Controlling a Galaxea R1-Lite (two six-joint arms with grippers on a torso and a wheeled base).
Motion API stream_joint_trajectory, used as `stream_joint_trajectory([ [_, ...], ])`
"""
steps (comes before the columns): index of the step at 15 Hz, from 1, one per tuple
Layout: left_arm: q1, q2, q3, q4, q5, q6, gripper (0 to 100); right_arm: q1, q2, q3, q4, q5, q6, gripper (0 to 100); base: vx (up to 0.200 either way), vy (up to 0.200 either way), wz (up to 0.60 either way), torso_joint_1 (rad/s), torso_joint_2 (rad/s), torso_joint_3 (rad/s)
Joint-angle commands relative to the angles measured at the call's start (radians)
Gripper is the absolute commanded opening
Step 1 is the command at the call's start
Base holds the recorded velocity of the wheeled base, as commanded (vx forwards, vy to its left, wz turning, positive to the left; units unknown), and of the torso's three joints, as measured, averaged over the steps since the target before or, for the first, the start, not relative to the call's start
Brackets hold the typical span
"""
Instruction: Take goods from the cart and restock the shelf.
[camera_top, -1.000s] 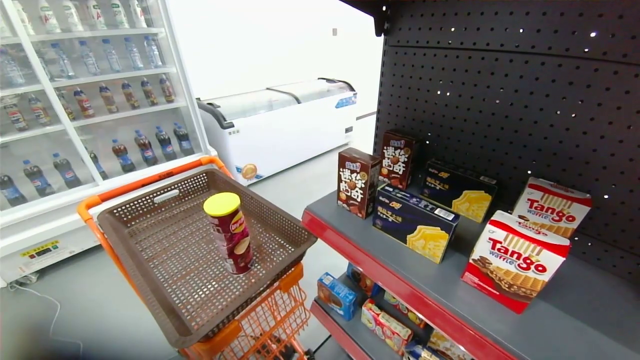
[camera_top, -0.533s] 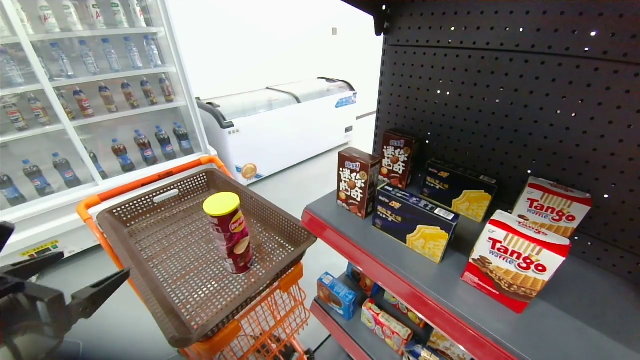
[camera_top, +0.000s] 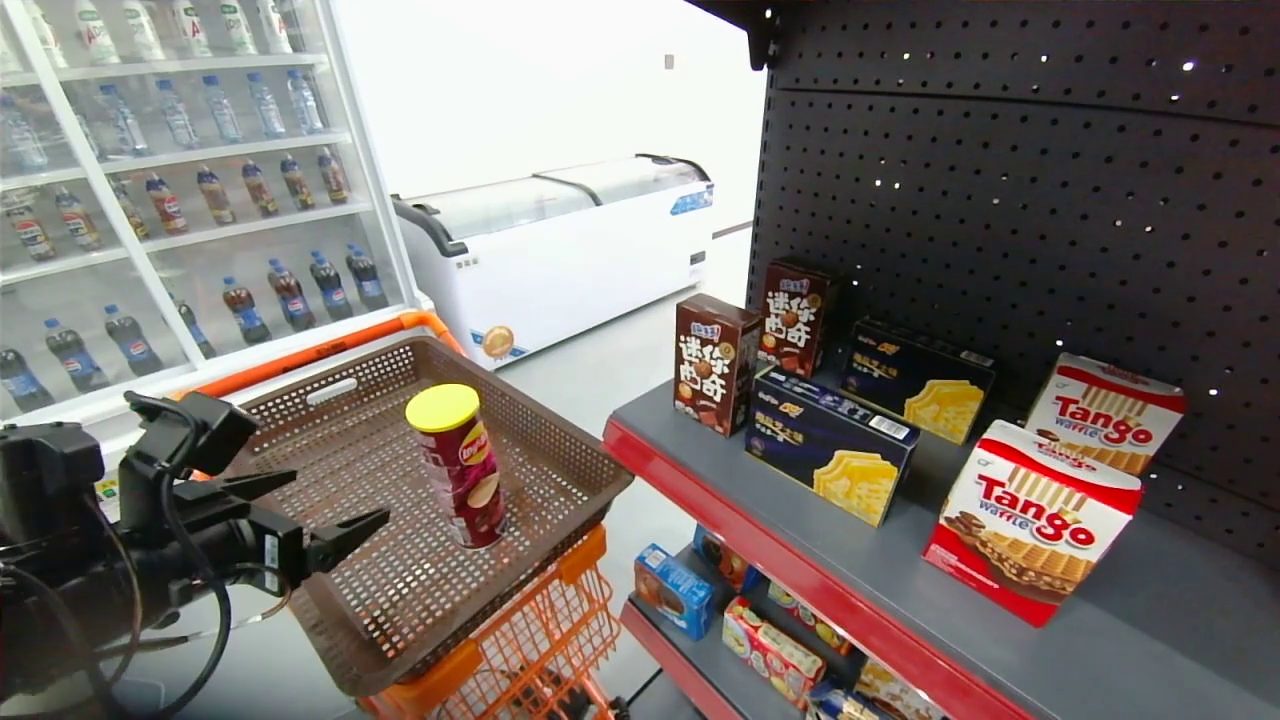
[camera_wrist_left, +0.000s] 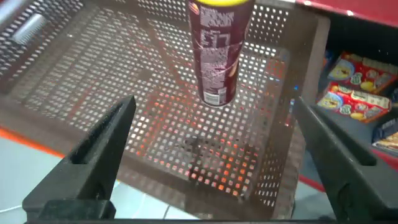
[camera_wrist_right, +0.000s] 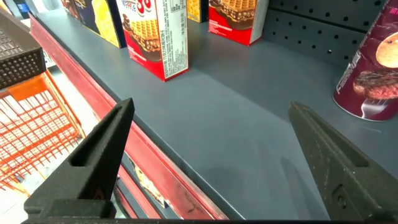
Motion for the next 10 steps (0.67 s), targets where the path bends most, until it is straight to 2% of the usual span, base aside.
stream_joint_trajectory([
  [1, -0.019, 0.128, -0.038, -0.048, 0.000, 0.000, 100, 0.000, 0.000, 0.000, -0.001, 0.001, 0.000, 100, 0.000, 0.000, 0.00, 0.000, 0.00, 0.000],
  [7, -0.062, 0.345, -0.174, -0.179, 0.016, -0.004, 100, 0.000, 0.000, 0.000, -0.001, 0.001, 0.000, 100, 0.000, 0.000, 0.00, 0.000, 0.00, 0.000],
  [10, -0.079, 0.426, -0.255, -0.181, 0.017, 0.000, 100, 0.000, 0.000, 0.000, -0.001, 0.001, 0.000, 100, 0.000, 0.000, 0.00, 0.000, 0.00, 0.000],
])
